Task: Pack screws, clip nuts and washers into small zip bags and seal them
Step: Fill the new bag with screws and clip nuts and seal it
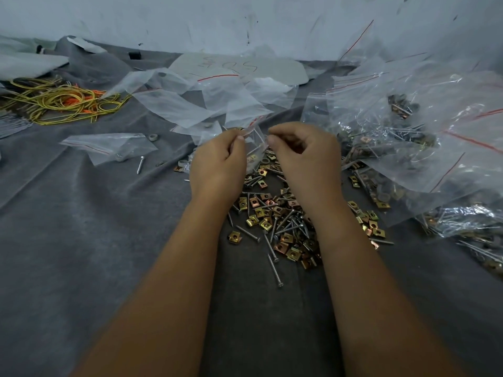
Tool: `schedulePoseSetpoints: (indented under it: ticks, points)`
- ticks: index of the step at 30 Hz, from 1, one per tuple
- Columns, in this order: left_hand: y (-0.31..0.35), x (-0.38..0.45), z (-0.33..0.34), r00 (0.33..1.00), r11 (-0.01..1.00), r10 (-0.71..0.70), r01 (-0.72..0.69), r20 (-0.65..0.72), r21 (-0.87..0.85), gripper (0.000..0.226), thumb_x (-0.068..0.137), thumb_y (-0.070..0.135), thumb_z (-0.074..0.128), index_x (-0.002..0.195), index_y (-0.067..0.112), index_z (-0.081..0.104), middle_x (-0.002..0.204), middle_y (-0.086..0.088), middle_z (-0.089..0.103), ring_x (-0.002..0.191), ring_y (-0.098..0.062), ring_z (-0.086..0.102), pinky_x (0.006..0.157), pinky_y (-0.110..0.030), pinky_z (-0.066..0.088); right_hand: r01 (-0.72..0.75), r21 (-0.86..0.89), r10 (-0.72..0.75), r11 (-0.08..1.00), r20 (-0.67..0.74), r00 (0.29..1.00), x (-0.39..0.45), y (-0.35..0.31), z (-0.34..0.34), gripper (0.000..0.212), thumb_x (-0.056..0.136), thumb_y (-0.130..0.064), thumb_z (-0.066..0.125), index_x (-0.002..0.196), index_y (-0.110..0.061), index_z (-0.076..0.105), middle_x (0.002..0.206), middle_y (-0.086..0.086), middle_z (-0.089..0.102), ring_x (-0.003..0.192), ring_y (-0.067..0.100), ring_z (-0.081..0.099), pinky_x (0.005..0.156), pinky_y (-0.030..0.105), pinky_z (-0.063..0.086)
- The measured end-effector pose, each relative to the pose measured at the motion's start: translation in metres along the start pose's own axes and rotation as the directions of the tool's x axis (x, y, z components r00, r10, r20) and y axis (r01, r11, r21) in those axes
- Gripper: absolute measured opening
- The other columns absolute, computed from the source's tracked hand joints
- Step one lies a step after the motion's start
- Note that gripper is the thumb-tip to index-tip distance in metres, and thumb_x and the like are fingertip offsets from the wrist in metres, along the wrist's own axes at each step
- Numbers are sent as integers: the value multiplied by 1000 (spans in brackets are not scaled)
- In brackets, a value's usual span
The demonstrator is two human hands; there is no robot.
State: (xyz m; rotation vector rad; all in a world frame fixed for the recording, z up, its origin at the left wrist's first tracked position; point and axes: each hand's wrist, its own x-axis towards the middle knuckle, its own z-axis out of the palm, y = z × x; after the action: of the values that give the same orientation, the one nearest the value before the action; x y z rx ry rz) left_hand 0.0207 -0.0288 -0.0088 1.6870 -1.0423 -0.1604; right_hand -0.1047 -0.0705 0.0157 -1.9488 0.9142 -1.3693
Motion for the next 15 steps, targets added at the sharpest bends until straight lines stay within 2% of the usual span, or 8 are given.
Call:
schedulePoseSetpoints:
  ticks: [3, 7, 10, 12, 13, 15]
  points:
    - [-1, 0, 0, 1000, 1000, 12, -12, 3, 15, 28, 96, 32, 43, 97, 29, 70, 50, 12, 52, 49, -4, 45, 51, -28, 27, -15, 66, 17, 998, -23, 1000, -1, -2, 2, 14, 87, -13, 70, 99, -18, 75, 83, -16, 69, 79, -3, 65, 70, 8, 48]
    - [-2, 1, 1, 1000, 1000, -1, 1, -6, 8, 28, 95, 31, 42, 94, 27, 70, 50, 9, 51, 48, -5, 43, 50, -29, 30, -49, -29, 53, 998, 120, 991, -4, 3, 10, 32, 89, -11, 67, 120, -20, 67, 89, -14, 66, 85, -2, 63, 75, 7, 47]
    - [-1, 2, 0, 998, 999, -53, 54, -37, 6, 29, 95, 30, 42, 90, 22, 69, 58, 6, 57, 56, -12, 50, 55, -32, 39, -63, -80, 66, 995, 40, 997, -1, 6, 6, 33, 92, -10, 60, 122, -24, 64, 94, -12, 64, 80, 0, 59, 68, 6, 44]
    - [0, 4, -1, 991, 995, -99, 98, -87, -17, 28, 94, 30, 41, 82, 25, 66, 65, 0, 60, 61, -18, 51, 60, -36, 43, -87, -152, 84, 985, -24, 996, 0, 7, 0, 30, 93, -8, 55, 115, -25, 66, 101, -8, 64, 81, 1, 57, 70, 13, 46]
    - [0, 5, -2, 987, 994, -109, 105, -115, -37, 27, 94, 30, 41, 78, 27, 62, 66, -1, 61, 62, -19, 51, 61, -36, 43, -108, -211, 105, 972, -27, 994, 0, 8, -3, 29, 93, -7, 53, 110, -24, 67, 104, -6, 64, 83, 3, 57, 73, 20, 49]
    - [0, 5, -3, 982, 994, -102, 93, -160, -63, 29, 93, 29, 40, 80, 18, 63, 70, -5, 61, 65, -19, 50, 62, -37, 43, -154, -369, 181, 917, 38, 983, -1, 12, -7, 27, 90, -9, 51, 102, -23, 70, 108, -2, 65, 88, 14, 60, 77, 33, 52]
